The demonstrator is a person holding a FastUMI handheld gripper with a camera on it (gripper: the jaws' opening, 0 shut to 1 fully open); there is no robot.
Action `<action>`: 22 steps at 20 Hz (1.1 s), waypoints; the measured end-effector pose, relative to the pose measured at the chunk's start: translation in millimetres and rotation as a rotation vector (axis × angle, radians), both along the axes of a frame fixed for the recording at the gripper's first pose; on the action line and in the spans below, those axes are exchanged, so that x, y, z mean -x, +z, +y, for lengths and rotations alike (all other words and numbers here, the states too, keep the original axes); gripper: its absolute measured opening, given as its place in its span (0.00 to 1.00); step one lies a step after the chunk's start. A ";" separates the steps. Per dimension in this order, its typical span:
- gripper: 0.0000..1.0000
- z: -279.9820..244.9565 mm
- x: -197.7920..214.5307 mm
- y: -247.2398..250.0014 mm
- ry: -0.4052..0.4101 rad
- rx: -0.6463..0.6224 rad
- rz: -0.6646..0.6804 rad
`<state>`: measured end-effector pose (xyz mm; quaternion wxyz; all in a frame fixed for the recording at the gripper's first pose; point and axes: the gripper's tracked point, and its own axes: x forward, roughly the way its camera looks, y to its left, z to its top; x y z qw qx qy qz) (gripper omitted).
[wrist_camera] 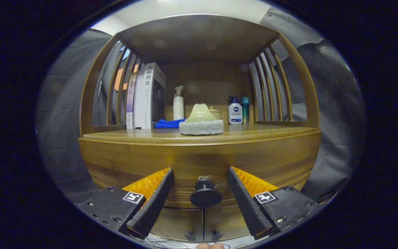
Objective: Pull open the drawer, take out the items inside it, and place them on the countertop above the cabinet.
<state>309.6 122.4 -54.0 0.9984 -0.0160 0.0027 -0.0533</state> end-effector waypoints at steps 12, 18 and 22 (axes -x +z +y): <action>1.00 2.6 72.8 8.6 0.059 0.012 -0.010; 1.00 10.9 146.0 44.7 0.083 0.078 -0.057; 1.00 7.1 187.4 73.9 0.099 0.075 -0.073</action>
